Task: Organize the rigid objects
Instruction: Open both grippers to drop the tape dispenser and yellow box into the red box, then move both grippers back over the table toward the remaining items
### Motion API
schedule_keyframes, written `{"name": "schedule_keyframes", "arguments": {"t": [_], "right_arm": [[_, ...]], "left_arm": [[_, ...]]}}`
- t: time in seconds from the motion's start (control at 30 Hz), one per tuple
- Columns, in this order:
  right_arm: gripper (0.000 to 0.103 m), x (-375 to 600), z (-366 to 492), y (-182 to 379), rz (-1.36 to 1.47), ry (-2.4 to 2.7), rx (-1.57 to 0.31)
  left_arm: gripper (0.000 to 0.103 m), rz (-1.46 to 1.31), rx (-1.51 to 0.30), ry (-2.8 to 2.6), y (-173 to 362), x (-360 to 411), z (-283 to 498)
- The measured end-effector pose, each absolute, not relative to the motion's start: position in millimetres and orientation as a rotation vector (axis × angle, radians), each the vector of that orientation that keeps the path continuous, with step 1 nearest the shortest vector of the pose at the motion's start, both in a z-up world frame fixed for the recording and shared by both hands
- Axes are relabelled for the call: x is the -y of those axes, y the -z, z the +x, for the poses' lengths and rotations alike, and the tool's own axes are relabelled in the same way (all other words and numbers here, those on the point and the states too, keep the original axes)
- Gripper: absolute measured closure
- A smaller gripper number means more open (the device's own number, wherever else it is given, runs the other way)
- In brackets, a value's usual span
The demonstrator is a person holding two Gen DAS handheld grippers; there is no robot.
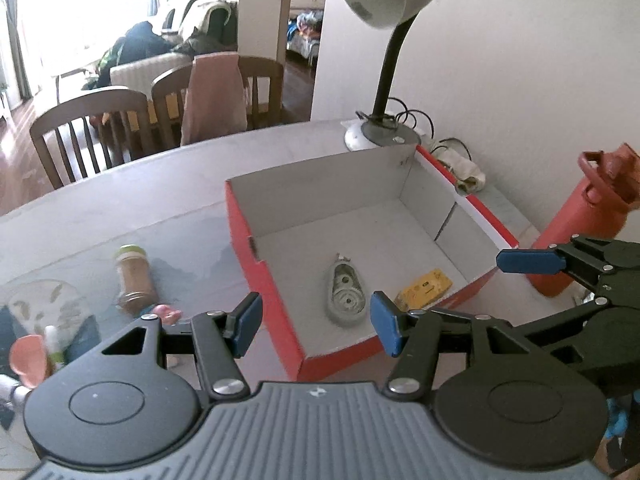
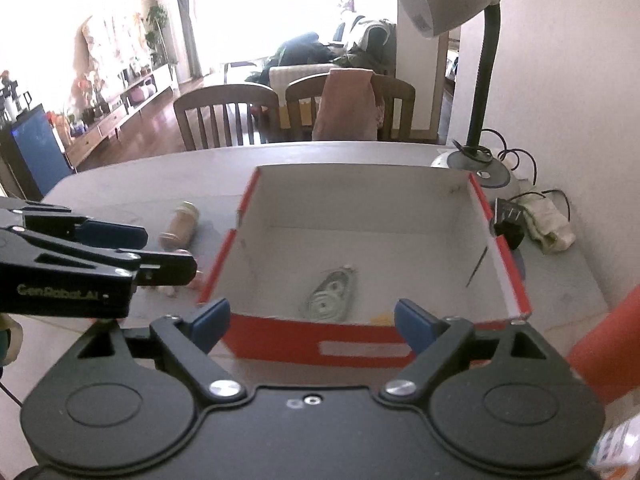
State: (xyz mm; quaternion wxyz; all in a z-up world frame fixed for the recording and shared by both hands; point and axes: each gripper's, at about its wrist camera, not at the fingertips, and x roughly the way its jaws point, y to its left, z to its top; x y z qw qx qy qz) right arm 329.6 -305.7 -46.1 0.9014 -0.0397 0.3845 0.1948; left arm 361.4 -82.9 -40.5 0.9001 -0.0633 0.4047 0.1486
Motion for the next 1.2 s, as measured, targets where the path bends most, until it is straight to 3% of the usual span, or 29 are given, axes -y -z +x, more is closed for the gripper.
{"name": "schedule_keyframes", "arguments": {"t": [0.27, 0.5, 0.6, 1.0, 1.13, 1.2], "right_arm": [[0.007, 282.9, 293.6, 39.4, -0.037, -0.397, -0.751], [0.001, 259.8, 265.0, 36.7, 0.008, -0.410, -0.701], [0.001, 247.4, 255.4, 37.4, 0.030, -0.420, -0.684], [0.001, 194.0, 229.3, 57.4, 0.031, -0.434, -0.695], [0.001, 179.8, 224.2, 64.6, 0.018, -0.434, -0.715], [0.001, 172.3, 223.7, 69.3, 0.015, -0.433, -0.726]], "left_arm": [[0.044, -0.110, -0.785, -0.295, 23.2, 78.0, 305.5], [0.035, -0.113, -0.752, -0.316, 16.0, 63.0, 260.9], [0.026, -0.122, -0.737, -0.321, 14.3, 54.5, 243.2], [0.017, -0.133, -0.729, -0.350, 27.3, 23.1, 181.0], [0.004, -0.145, -0.730, -0.353, 35.4, 7.1, 161.8], [0.003, -0.161, -0.715, -0.362, 38.7, -3.1, 150.6]]}}
